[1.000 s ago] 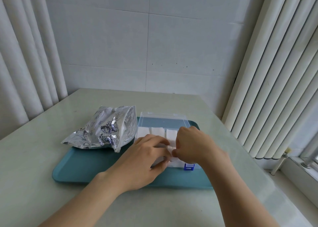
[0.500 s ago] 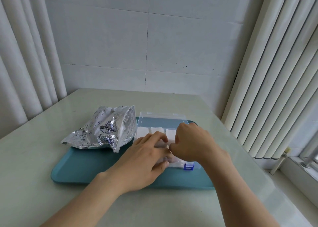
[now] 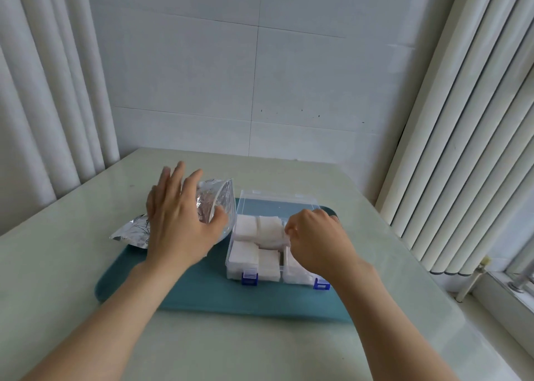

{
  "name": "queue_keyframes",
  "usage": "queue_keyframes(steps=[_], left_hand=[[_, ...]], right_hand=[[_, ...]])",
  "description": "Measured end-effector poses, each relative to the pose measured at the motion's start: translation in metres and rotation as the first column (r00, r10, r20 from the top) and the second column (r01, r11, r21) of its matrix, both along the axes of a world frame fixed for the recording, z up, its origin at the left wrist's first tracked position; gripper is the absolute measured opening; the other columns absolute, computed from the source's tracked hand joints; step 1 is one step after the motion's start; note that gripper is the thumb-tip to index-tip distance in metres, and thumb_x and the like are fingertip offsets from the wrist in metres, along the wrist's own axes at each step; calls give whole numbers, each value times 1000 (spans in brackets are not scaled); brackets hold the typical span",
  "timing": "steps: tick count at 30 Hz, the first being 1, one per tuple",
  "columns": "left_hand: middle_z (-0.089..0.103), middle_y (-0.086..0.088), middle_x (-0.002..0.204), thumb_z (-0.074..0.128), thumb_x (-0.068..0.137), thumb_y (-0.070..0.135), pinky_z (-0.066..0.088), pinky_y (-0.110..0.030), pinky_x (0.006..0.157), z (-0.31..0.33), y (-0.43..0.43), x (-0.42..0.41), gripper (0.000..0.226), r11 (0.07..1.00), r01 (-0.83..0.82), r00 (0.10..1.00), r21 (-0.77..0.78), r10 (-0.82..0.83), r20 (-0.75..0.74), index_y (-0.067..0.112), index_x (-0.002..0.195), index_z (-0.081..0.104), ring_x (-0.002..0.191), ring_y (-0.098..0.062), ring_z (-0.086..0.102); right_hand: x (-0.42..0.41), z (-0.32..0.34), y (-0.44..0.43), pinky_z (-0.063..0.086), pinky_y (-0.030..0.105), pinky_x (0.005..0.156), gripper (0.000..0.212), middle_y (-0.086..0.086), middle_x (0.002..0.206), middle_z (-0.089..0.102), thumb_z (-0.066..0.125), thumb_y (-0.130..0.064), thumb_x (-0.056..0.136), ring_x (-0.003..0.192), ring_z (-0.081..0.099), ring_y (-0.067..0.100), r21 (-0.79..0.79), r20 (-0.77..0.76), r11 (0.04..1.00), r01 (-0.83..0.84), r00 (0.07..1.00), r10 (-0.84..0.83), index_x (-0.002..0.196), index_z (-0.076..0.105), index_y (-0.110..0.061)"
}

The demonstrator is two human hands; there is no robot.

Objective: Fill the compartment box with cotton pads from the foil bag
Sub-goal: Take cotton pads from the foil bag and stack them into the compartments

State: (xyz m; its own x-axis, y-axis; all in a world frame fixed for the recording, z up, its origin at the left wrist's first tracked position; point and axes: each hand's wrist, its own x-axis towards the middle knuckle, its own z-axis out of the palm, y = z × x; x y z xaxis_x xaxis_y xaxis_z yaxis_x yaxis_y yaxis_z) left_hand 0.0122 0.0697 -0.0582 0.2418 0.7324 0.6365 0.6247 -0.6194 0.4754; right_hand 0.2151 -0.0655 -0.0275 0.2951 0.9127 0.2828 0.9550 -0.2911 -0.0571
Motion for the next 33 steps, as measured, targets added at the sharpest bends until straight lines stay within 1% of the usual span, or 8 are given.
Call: queue_keyframes(steps=[2, 5, 10, 17, 23, 26, 29, 33], left_hand=[[22, -6, 174, 66, 88, 57, 10, -56, 129, -5, 10, -2, 83, 985, -28, 998, -172, 17, -62, 22, 159, 38, 162, -34, 12], [40, 0, 164, 56, 77, 70, 24, -63, 123, -9, 14, -4, 89, 970, -64, 991, -233, 36, -126, 28, 154, 39, 151, -35, 35], [54, 0, 154, 35, 84, 57, 36, -51, 119, -5, 11, -10, 78, 972, 20, 1000, -234, -17, 13, 19, 151, 49, 142, -28, 48], [58, -3, 153, 24, 98, 42, 38, -49, 119, -10, 17, -14, 62, 952, 84, 980, -293, -25, 199, 24, 150, 53, 140, -29, 50], [62, -1, 147, 31, 111, 24, 40, -40, 112, -11, 19, -14, 44, 936, 105, 941, -337, 16, 338, 29, 147, 56, 134, -28, 53], [67, -6, 139, 31, 111, 25, 44, -42, 106, -12, 22, -14, 42, 925, 108, 919, -366, 47, 391, 28, 143, 58, 127, -30, 56], [68, -9, 135, 29, 110, 28, 46, -44, 104, -10, 23, -13, 43, 925, 115, 905, -363, 53, 422, 24, 141, 59, 124, -34, 58], [71, -8, 129, 24, 99, 37, 47, -43, 101, -8, 21, -13, 56, 939, 127, 894, -320, 31, 448, 22, 138, 61, 120, -33, 60]], right_hand=[[-3, -1, 1, 44, 34, 74, 25, 3, 87, 72, 50, -4, 90, 80, 62, 26, -4, 11, 1000, 13, 1000, -13, 94, 72, -15], [-10, -2, 4, 52, 38, 83, 23, 3, 93, 74, 54, -8, 88, 90, 66, 27, 134, 42, 991, -24, 999, 19, 98, 74, -13], [-41, 2, 9, 49, 33, 103, 34, -3, 126, 74, 55, -10, 98, 118, 64, 20, 285, -129, 941, -184, 965, 228, 126, 74, -17], [-79, 6, 45, 48, 22, 104, 36, -4, 130, 73, 51, -9, 103, 117, 65, 15, 302, -377, 914, -271, 847, 375, 132, 71, -17], [-93, 10, 87, 53, 41, 103, 30, 11, 120, 74, 53, -12, 100, 114, 66, 28, 172, -596, 971, -167, 767, 238, 124, 70, -5], [-100, 13, 104, 55, 42, 83, 20, 19, 92, 68, 53, -13, 98, 93, 61, 38, 121, -567, 987, -106, 808, 156, 88, 63, 2], [-106, 15, 113, 45, 34, 66, 22, 17, 84, 62, 59, -16, 97, 87, 55, 35, 104, -578, 992, -72, 807, 120, 83, 58, 0], [-110, 12, 121, 53, 32, 90, 35, 10, 113, 70, 73, -18, 87, 112, 61, 27, 161, -641, 986, -47, 755, 140, 119, 69, -6]])
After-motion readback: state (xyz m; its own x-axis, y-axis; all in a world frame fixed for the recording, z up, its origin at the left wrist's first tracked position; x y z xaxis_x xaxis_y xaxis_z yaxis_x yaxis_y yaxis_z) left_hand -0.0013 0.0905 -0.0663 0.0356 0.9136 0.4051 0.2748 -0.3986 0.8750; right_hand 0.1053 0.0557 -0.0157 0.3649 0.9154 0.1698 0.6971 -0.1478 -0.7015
